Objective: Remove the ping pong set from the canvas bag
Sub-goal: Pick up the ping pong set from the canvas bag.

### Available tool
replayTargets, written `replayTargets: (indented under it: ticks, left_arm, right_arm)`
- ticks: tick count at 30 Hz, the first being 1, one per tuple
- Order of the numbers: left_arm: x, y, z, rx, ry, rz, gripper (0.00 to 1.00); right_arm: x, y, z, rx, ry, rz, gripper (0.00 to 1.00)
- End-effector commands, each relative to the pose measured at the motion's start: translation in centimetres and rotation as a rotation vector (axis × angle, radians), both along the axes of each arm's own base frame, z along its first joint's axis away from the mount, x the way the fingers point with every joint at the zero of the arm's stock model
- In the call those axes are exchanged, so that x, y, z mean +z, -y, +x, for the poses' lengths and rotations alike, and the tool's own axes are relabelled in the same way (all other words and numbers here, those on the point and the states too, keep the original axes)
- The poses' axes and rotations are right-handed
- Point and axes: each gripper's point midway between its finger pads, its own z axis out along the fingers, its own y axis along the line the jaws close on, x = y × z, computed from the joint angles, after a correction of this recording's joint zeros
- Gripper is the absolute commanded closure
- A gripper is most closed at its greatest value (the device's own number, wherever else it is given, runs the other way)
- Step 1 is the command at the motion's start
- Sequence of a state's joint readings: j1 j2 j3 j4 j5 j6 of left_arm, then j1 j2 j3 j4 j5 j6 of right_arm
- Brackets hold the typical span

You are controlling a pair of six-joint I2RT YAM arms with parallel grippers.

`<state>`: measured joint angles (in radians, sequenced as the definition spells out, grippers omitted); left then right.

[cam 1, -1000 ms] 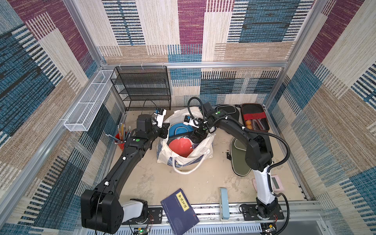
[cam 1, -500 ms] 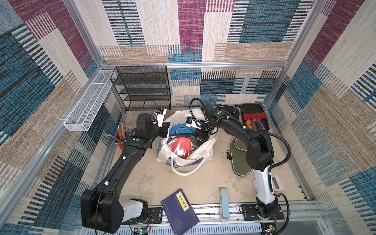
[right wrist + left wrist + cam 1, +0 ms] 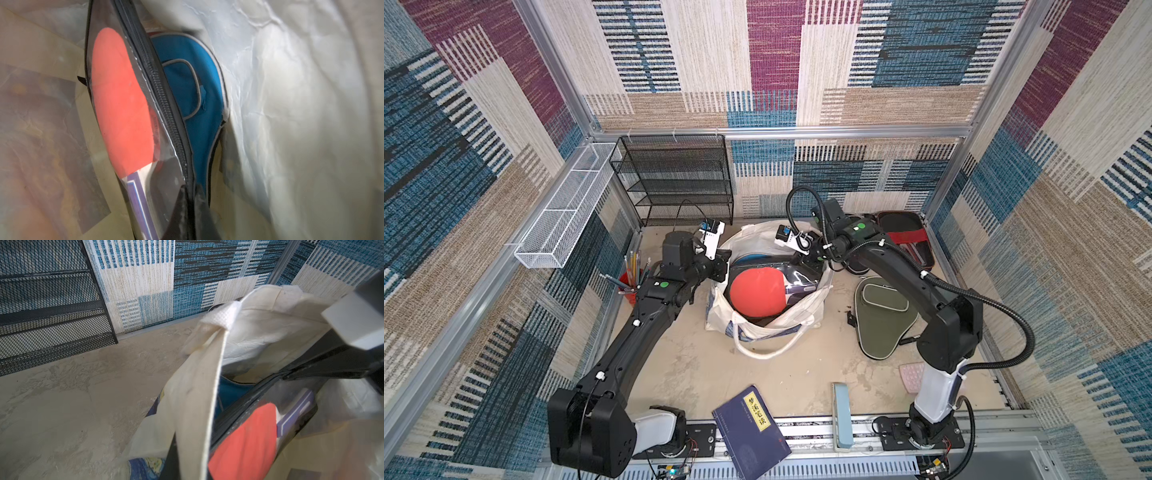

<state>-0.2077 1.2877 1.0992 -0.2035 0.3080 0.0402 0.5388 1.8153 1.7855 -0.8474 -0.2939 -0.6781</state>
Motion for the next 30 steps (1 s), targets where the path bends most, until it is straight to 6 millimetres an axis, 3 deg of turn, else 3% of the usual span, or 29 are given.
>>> replayTargets:
  ticks: [1,5,11,14,17,24,26,30]
  left_arm:
    - [0.6,-0.4,0.8,0.037,-0.008,0.006,1.00]
    - [-0.2,-0.4,1.4,0.050,-0.064,0.008,1.00]
    - [-1.4,1.0,1.4,0.015,-0.101,-0.073,1.00]
    - [-2.5,2.1,1.1,-0.013,-0.129,-0.105,1.00]
    - [-3.2,3.3,0.6,-0.046,-0.142,-0.126,1.00]
    - [-2.2,4.7,0.0,-0.109,-0.095,-0.170,1.00]
    - [-1.8,4.9,-0.2,-0.121,-0.083,-0.177,1.00]
    - [-1.1,5.1,-0.5,-0.140,-0.059,-0.187,1.00]
  right_arm:
    - [5.2,0.3,2.9,-0.093,0.234,0.082,1.00]
    - [7.5,0.7,2.7,-0.109,0.305,0.114,1.00]
    - [8.4,0.5,1.7,-0.089,0.339,0.150,1.00]
    - [8.0,-0.3,0.3,-0.033,0.317,0.187,1.00]
    - [6.2,-0.7,-1.2,0.017,0.253,0.207,1.00]
    - [4.8,-1.1,-2.8,0.073,0.188,0.218,0.99]
    - [4.6,-1.5,-3.3,0.107,0.161,0.222,0.86]
    - [3.6,-2.2,-3.5,0.148,0.096,0.212,0.34]
